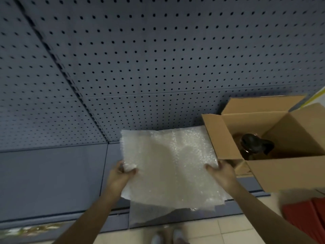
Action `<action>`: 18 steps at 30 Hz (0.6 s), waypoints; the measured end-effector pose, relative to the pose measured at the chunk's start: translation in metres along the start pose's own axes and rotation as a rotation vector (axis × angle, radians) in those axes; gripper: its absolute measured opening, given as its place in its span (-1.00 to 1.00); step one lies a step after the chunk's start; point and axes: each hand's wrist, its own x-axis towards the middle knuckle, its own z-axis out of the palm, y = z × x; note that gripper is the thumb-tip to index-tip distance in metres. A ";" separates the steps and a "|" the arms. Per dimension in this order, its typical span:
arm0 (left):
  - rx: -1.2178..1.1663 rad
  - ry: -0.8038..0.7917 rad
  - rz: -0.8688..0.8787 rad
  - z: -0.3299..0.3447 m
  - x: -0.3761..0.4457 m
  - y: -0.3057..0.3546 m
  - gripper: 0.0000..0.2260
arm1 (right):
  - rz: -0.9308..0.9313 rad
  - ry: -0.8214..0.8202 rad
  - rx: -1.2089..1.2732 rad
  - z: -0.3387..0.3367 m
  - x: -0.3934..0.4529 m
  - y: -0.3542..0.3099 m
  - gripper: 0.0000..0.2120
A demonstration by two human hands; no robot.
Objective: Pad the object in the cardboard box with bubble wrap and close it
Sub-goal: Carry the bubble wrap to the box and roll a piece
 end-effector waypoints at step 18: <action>0.301 0.028 -0.024 -0.007 0.038 -0.022 -0.72 | -0.099 0.052 -0.496 0.013 -0.005 -0.011 -0.70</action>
